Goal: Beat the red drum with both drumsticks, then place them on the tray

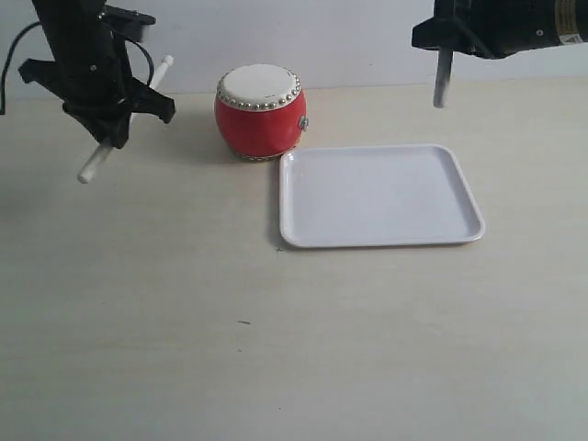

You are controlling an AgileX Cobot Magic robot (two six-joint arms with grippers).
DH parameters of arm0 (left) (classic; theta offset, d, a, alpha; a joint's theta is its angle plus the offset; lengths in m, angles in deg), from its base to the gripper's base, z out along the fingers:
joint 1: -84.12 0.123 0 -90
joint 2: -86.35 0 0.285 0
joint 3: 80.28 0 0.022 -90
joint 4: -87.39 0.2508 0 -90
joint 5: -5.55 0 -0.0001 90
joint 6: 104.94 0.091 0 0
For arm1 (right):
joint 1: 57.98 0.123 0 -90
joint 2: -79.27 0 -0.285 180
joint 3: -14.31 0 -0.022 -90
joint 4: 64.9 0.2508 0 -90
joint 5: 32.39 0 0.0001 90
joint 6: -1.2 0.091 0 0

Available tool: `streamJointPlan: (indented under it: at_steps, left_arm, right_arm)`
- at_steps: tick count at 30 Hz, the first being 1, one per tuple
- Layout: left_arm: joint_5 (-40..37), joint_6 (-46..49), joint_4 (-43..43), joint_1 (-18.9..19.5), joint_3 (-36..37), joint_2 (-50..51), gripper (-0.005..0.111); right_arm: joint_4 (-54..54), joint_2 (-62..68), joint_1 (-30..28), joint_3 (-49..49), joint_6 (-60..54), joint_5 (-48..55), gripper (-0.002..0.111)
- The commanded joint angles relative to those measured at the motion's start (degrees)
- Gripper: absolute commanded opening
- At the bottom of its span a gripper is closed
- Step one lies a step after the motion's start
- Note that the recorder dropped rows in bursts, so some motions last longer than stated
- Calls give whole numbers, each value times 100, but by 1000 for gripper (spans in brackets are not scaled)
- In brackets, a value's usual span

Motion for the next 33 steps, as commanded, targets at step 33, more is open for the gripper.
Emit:
streamJointPlan:
  at_steps: [33]
  left_arm:
    - [451,2411,320,-330,-514,-230,0]
  right_arm:
    - [11098,962,709,3323,-13961,10901,0]
